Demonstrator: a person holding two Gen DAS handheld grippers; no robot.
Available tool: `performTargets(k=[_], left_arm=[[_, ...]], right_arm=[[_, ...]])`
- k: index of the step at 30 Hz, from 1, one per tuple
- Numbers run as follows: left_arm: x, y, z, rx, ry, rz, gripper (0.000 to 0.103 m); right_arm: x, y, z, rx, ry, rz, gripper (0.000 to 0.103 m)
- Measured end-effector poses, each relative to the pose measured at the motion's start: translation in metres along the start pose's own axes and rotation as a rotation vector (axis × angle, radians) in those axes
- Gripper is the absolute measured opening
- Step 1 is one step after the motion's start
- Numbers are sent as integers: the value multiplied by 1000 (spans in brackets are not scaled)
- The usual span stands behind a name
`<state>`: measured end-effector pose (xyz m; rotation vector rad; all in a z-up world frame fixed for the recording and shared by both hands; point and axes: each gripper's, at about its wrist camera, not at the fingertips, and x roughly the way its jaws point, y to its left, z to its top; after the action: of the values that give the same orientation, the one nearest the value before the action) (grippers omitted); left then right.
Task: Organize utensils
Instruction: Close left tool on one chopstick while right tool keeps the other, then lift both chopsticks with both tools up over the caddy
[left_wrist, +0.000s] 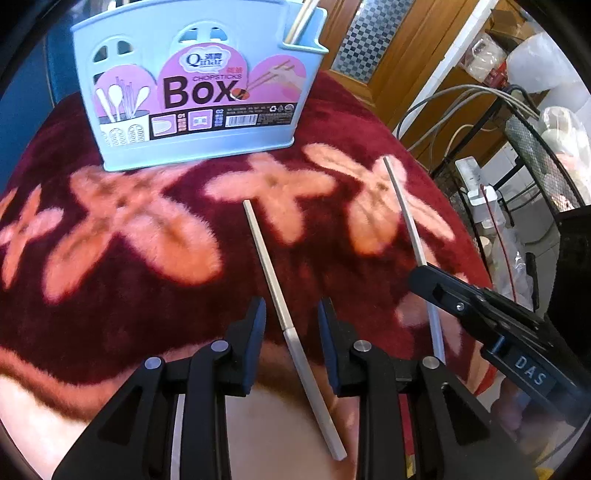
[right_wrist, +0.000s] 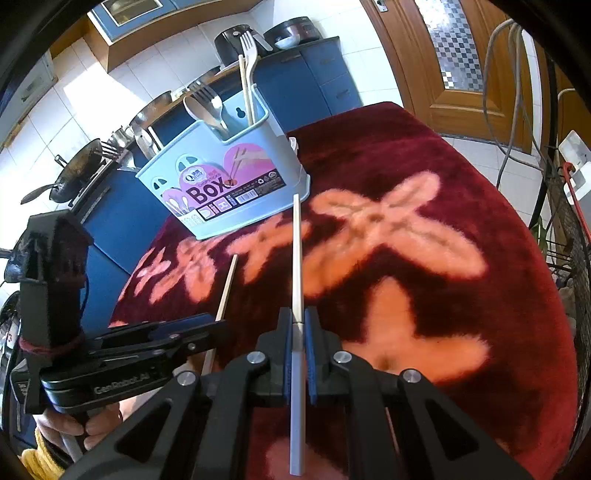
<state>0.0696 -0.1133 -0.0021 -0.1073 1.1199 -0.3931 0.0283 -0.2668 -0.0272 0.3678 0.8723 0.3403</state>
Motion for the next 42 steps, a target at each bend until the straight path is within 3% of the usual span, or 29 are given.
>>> performTargets(k=[4,7,13,19,26,33,42], left_arm=[[3,3,3,-18,-11,0,8],[2,9,3,-52,-24,-23,5],[-20,21,3,-84,-110,-54,4],[-56,30,7,-104,-253,-73,4],[-97,40,25,-81,-429,-48,4],[-126,51,53,-72,-554,-26,4],[-153,59,99,-37,-750,60,4]], right_arm=[[1,-3,-1,7,-2,9,8],[-2,-4,-1,12,-18,17,8],[-11,2,1,-2,-65,40,8],[-20,17,7,-34,-141,94,8],[-28,41,22,-98,-219,133,8],[-26,56,42,-111,-267,158,8],[-15,67,71,-135,-306,160,8]])
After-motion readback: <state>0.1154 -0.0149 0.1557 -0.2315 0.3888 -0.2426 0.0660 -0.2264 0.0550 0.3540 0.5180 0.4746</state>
